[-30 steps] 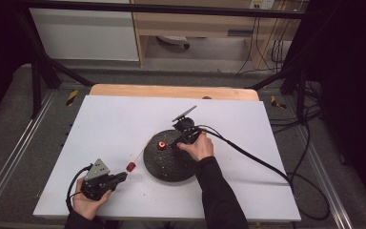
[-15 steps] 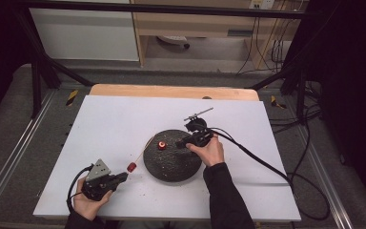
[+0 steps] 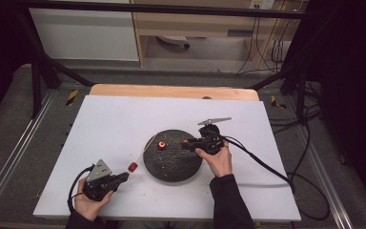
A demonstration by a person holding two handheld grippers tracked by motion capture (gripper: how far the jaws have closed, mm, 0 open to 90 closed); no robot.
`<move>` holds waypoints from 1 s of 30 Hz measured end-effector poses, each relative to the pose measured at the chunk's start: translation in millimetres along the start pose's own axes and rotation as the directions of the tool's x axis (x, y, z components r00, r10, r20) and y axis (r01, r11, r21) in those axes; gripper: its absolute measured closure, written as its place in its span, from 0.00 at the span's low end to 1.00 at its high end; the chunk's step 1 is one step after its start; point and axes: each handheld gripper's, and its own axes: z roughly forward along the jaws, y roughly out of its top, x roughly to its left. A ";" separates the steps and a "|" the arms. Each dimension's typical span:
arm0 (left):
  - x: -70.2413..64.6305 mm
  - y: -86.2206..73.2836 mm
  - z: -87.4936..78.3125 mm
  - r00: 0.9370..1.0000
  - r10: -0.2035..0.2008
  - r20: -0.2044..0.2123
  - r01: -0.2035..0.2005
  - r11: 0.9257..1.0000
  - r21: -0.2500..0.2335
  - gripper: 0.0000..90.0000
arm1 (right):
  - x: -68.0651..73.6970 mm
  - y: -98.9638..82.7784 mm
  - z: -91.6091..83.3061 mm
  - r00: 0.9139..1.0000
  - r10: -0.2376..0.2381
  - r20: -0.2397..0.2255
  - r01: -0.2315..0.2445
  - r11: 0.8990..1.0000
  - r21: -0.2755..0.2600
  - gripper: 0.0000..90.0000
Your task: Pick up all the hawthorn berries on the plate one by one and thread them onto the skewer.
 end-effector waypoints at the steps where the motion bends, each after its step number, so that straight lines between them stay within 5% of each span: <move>1: -0.4 0.1 0.1 1.000 0.000 -0.001 0.000 1.000 -0.002 0.98 | -0.5 -2.5 -1.6 1.000 0.011 -0.008 -0.011 1.000 -0.020 0.68; 12: -5.4 0.7 3.9 1.000 -0.001 0.007 0.001 1.000 -0.003 0.98 | -5.5 -29.5 -5.8 0.993 0.085 -0.082 -0.100 0.975 -0.200 0.68; 19: -12.8 5.5 8.6 1.000 0.010 0.013 -0.009 1.000 -0.012 0.98 | -6.1 -41.1 -1.4 0.984 0.126 -0.129 -0.159 0.942 -0.295 0.68; 26: -19.2 9.1 12.0 1.000 0.016 0.016 -0.016 1.000 -0.022 0.98 | -2.6 -48.2 2.9 0.974 0.151 -0.168 -0.207 0.894 -0.398 0.68; 30: -21.5 10.3 11.2 1.000 0.011 0.017 -0.010 0.999 -0.039 0.98 | -0.8 -50.2 6.5 0.970 0.155 -0.186 -0.221 0.879 -0.423 0.68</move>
